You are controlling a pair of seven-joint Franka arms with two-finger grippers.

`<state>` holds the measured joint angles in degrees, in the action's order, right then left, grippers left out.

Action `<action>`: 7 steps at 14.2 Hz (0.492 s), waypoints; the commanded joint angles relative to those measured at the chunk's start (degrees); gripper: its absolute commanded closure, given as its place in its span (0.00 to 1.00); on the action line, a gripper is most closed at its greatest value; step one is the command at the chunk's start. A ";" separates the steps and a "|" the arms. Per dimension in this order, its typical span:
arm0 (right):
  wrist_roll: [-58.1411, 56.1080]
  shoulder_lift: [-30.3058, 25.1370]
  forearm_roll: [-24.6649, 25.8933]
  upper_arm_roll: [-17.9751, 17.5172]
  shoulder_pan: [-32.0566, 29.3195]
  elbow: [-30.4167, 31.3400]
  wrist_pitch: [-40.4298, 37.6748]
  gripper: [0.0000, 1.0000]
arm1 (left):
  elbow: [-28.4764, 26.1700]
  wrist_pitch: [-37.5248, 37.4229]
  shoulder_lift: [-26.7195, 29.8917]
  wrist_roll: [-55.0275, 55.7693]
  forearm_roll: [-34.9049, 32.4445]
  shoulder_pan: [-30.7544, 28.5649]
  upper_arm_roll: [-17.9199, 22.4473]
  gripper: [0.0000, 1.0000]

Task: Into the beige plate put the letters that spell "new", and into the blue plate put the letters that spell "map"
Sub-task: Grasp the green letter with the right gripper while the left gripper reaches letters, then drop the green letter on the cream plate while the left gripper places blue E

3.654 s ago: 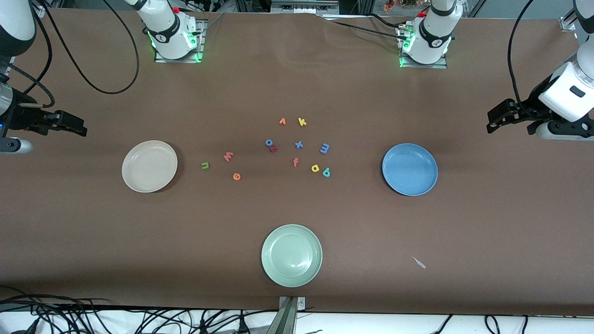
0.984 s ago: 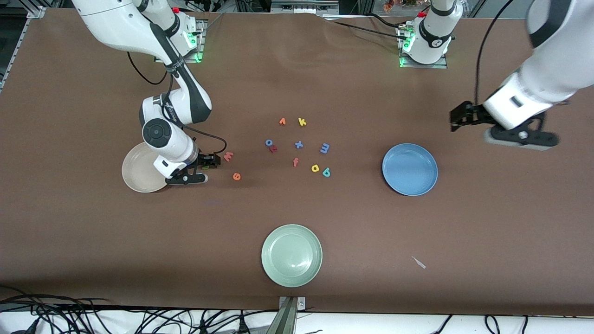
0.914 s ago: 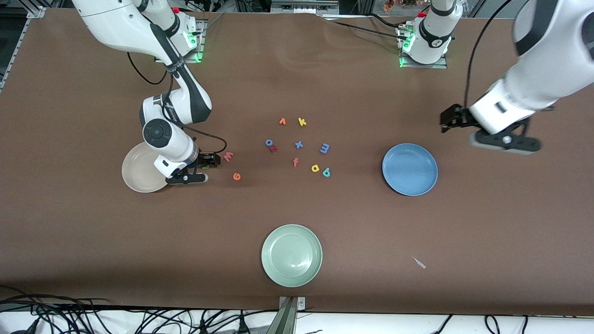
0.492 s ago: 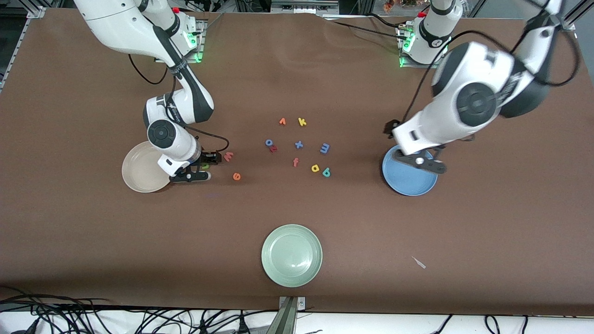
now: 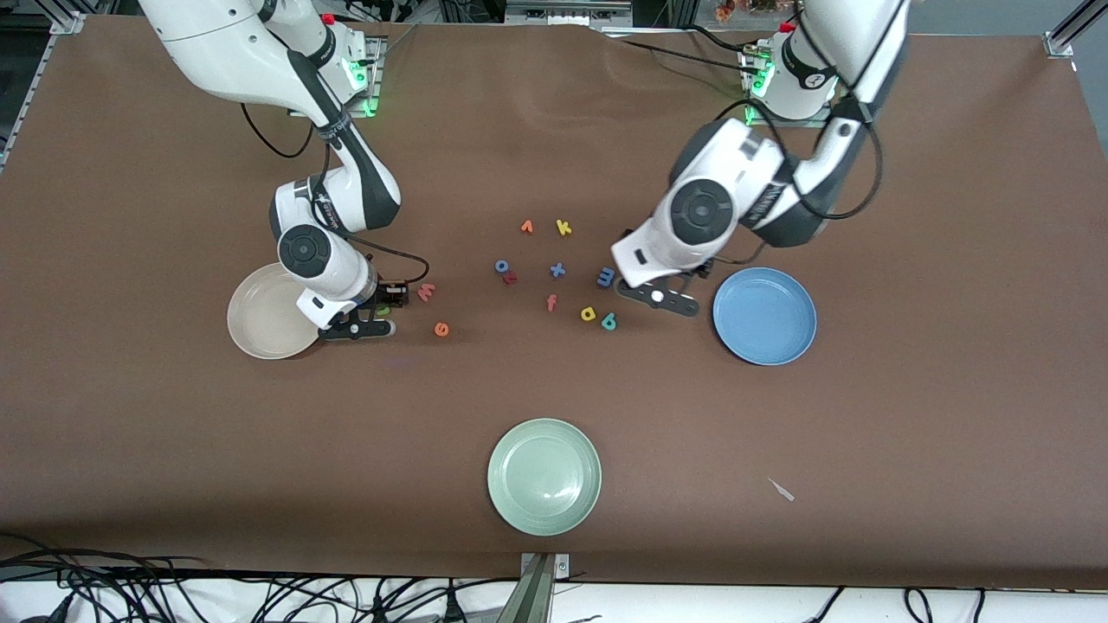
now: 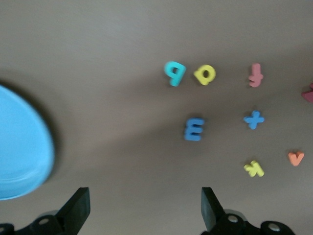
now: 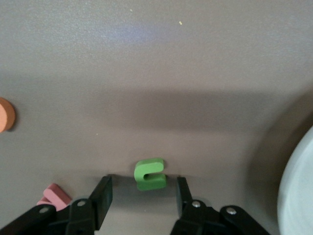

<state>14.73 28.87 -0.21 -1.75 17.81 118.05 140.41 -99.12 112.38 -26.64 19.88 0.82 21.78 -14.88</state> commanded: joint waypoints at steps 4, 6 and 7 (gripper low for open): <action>0.30 0.83 -1.54 -0.36 -0.67 -0.28 0.83 0.69 | -11.97 17.86 -0.86 9.46 1.20 5.54 0.55 0.00; 0.21 1.54 -3.74 -0.36 -0.93 -0.45 0.83 0.77 | -11.98 20.93 -3.06 10.26 1.12 6.69 0.55 0.00; 0.21 1.54 -3.84 -0.36 -0.85 -0.80 0.74 0.79 | -11.98 22.86 -4.29 11.14 1.12 7.04 0.55 0.00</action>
<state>14.86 28.95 -2.45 -1.60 17.31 117.97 140.45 -111.25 132.16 -29.22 29.82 0.82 27.71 -14.95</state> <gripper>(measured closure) 0.736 0.000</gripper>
